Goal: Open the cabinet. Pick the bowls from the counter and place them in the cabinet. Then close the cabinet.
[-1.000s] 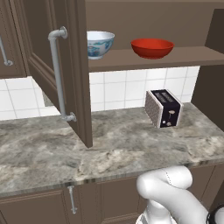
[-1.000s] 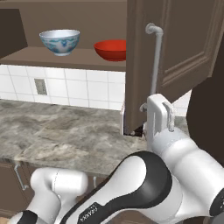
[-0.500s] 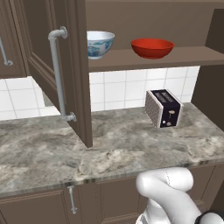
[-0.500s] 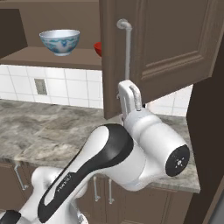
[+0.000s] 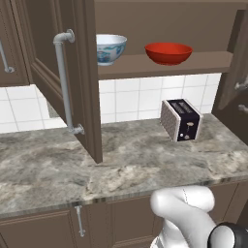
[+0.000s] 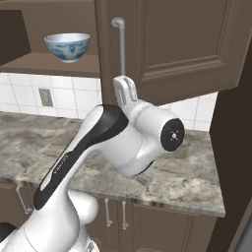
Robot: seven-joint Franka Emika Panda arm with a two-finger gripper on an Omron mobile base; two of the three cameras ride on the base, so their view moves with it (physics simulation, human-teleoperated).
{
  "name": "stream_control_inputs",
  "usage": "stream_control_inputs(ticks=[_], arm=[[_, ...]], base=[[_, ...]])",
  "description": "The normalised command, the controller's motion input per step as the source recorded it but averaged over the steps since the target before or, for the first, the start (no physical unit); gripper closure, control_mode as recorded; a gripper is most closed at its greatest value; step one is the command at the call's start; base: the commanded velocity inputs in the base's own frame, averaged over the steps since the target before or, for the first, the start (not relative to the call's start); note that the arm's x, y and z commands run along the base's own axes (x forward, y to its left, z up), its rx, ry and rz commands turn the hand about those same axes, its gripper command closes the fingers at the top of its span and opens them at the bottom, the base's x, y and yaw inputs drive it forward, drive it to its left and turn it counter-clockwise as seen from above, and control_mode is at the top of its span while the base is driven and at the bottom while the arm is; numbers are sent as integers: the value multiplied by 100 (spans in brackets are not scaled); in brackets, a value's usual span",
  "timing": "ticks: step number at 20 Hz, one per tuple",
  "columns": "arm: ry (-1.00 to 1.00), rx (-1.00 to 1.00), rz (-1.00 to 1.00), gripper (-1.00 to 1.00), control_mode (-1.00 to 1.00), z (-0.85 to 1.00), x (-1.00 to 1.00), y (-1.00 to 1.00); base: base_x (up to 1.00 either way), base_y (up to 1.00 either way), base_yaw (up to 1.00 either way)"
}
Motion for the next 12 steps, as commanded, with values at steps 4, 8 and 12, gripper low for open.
stream_control_inputs(ticks=[4, 8, 12], arm=[[6, 0, 0, -100, -100, 0, 100, 0], [2, 0, 0, -100, -100, -1, 98, 2], [-13, -4, 0, -100, -100, -26, 100, 38]], base=[[0, 0, 0], [0, 0, 0], [0, 0, 0]])
